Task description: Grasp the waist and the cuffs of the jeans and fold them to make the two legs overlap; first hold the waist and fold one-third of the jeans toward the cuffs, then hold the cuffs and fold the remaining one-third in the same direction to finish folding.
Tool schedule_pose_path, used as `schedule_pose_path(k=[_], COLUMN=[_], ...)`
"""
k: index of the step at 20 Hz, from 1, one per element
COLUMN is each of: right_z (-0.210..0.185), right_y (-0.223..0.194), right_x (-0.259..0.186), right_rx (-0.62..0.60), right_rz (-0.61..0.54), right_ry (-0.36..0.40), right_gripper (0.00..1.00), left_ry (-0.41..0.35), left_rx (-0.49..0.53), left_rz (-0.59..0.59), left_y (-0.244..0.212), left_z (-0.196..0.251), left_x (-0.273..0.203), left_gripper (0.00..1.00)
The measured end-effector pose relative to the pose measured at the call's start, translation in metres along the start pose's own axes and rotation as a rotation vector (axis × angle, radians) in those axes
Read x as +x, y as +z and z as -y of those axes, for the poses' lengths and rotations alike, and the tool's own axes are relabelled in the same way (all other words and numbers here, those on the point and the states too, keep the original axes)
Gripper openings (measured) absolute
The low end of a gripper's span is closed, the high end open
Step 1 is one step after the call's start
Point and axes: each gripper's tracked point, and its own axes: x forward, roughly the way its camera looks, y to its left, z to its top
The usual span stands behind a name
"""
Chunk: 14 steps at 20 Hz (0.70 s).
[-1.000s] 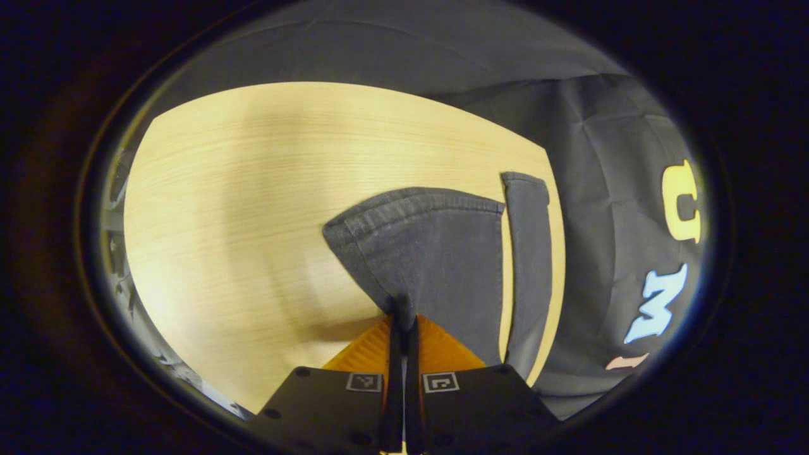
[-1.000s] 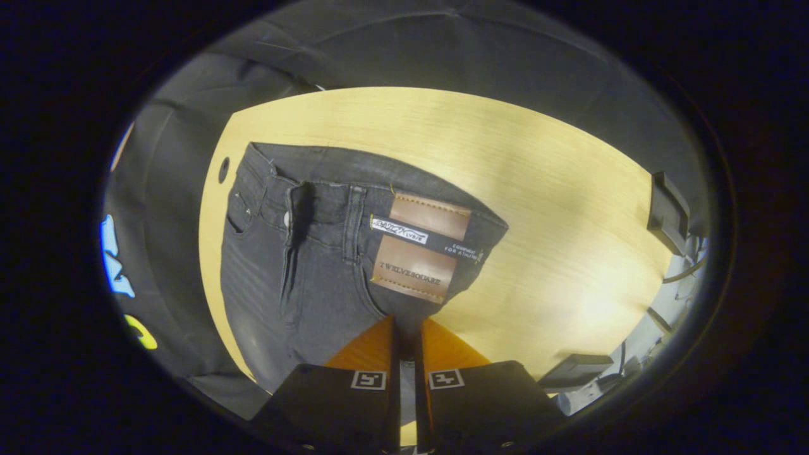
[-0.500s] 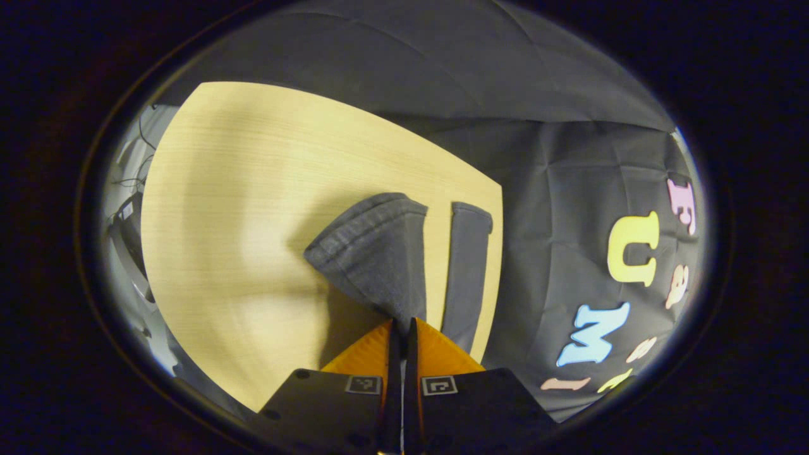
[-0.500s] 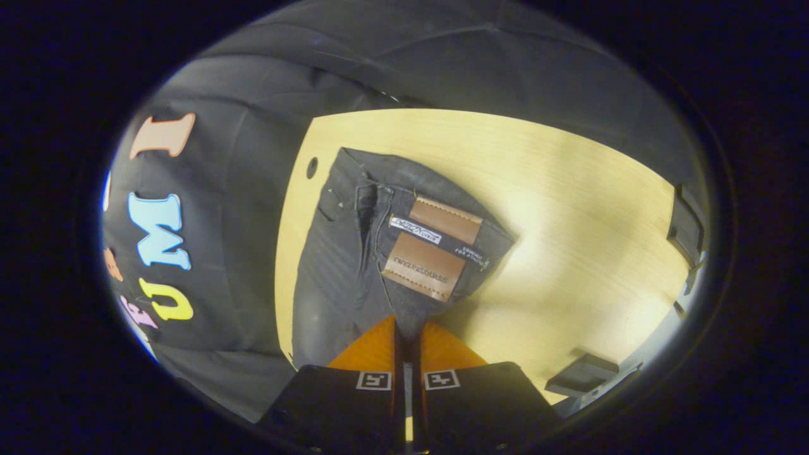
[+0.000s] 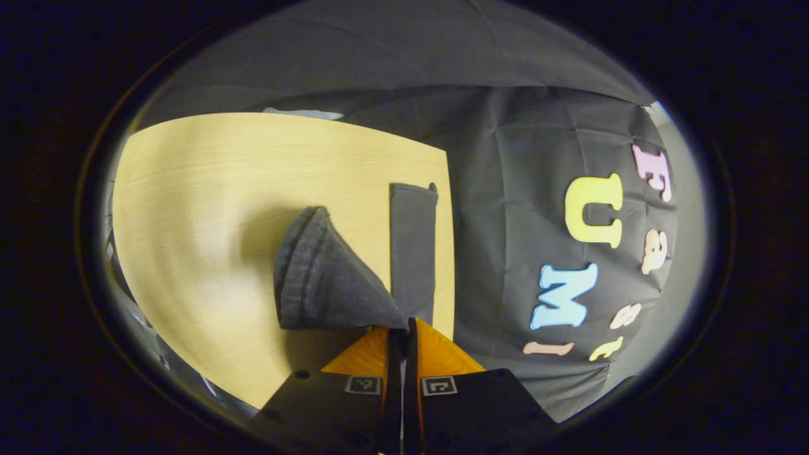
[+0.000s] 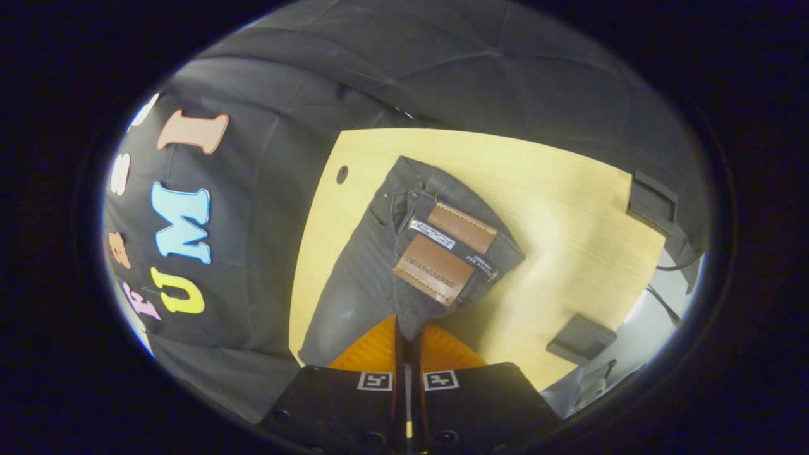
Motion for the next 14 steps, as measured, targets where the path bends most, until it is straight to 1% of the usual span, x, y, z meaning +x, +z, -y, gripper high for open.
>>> schedule_pose_path(k=[1,2,3,4,6,7,8,9,10,14], right_z=[0.0,0.0,0.001,0.001,-0.009,-0.013,-0.017,-0.021,-0.027,-0.055], right_y=[-0.003,-0.005,-0.007,-0.008,-0.001,0.004,0.007,0.011,0.015,0.038], right_x=[-0.005,-0.008,-0.009,-0.01,-0.007,-0.008,-0.006,-0.003,-0.001,0.017], right_rx=[0.018,0.036,0.06,0.104,0.219,0.268,0.309,0.335,0.358,0.481], right_rz=[-0.009,-0.021,-0.043,-0.058,-0.074,-0.081,-0.091,-0.109,-0.127,-0.213], right_ry=[-0.01,-0.017,-0.02,-0.017,0.022,0.045,0.063,0.078,0.089,0.077], right_gripper=[0.02,0.02,0.02,0.03,0.03,0.03,0.03,0.03,0.02,0.03], left_ry=[-0.02,-0.043,-0.069,-0.081,-0.083,-0.067,-0.053,-0.03,0.001,0.194], left_rx=[0.009,0.014,0.017,0.022,0.053,0.078,0.099,0.115,0.129,0.116], left_rz=[-0.016,-0.024,-0.031,-0.031,-0.036,-0.037,-0.037,-0.034,-0.035,-0.041], left_y=[0.0,0.003,0.004,0.008,0.014,0.017,0.019,0.02,0.019,0.019], left_z=[0.013,0.028,0.047,0.063,0.09,0.1,0.11,0.116,0.121,0.115], left_x=[-0.005,-0.008,-0.011,-0.009,0.003,0.013,0.029,0.045,0.066,0.133], left_gripper=[0.09,0.05,0.09,0.05,0.05,0.05,0.09,0.09,0.05,0.05])
